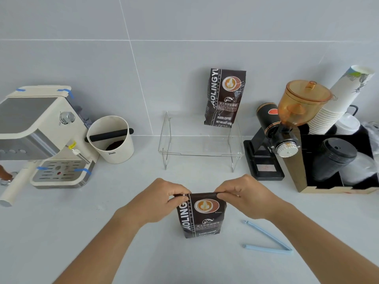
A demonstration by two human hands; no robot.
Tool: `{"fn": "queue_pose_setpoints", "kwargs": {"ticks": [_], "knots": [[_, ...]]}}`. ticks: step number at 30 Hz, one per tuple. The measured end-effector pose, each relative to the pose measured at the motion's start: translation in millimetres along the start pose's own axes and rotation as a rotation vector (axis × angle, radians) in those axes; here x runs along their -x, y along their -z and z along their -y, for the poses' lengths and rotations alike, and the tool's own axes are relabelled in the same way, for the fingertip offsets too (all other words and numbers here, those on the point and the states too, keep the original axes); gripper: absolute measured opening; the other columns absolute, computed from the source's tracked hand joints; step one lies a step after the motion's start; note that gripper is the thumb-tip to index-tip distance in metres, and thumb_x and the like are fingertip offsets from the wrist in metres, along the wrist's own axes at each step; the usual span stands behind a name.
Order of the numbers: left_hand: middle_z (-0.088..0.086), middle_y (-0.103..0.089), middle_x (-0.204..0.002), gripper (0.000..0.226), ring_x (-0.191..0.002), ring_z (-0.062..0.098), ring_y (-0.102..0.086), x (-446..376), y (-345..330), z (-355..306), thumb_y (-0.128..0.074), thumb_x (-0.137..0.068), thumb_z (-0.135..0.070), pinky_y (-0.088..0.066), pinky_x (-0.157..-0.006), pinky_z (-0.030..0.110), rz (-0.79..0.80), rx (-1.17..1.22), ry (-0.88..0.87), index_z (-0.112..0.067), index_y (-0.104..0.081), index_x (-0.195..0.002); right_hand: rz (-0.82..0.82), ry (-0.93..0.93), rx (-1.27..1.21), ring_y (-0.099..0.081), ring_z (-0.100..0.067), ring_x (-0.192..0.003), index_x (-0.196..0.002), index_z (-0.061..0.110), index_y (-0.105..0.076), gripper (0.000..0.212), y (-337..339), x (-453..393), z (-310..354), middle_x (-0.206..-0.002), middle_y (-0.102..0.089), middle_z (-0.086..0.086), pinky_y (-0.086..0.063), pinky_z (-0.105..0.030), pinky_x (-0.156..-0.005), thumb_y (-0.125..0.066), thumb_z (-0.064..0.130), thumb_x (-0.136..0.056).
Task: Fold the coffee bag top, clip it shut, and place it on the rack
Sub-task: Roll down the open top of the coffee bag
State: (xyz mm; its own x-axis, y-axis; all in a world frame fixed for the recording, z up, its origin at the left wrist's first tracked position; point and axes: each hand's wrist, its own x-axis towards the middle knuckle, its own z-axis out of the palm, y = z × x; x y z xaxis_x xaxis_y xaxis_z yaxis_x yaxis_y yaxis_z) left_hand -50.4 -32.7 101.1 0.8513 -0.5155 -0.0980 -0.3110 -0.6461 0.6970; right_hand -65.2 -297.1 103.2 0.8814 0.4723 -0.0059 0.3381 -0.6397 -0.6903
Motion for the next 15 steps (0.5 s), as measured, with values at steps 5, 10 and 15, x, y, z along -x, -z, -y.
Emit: {"fn": "queue_pose_setpoints", "kwargs": {"ticks": [5,10,15], "knots": [[-0.004,-0.076,-0.072,0.009,-0.06,-0.006,-0.062,-3,3,0,-0.073,-0.084,-0.022,-0.039,-0.053,0.005,-0.097,-0.005,0.036,-0.016,-0.078,-0.08,-0.105,-0.058,-0.088,-0.07,-0.013,-0.072,-0.085,0.012,-0.077,0.008,0,1,-5,-0.078,-0.078,0.001,-0.053,-0.018,-0.065,-0.07,0.015,-0.087],[0.0,-0.076,-0.07,0.01,-0.059,0.007,-0.063,-8,3,-2,-0.071,-0.085,-0.021,-0.038,-0.053,0.007,-0.077,-0.031,0.022,-0.017,-0.076,-0.078,-0.073,-0.067,-0.082,-0.07,-0.009,-0.082,-0.093,0.012,-0.077,0.011,7,4,-5,-0.086,-0.078,0.003,-0.054,-0.015,-0.072,-0.068,0.017,-0.089],[-0.004,-0.076,-0.076,0.01,-0.069,0.009,-0.066,-3,-1,2,-0.068,-0.088,-0.018,-0.045,-0.058,0.014,-0.088,-0.004,0.029,-0.017,-0.076,-0.082,-0.149,-0.286,-0.132,-0.07,0.003,-0.084,-0.096,0.019,-0.077,0.012,0,31,-42,-0.09,-0.077,0.01,-0.051,-0.009,-0.077,-0.07,0.019,-0.086]]}}
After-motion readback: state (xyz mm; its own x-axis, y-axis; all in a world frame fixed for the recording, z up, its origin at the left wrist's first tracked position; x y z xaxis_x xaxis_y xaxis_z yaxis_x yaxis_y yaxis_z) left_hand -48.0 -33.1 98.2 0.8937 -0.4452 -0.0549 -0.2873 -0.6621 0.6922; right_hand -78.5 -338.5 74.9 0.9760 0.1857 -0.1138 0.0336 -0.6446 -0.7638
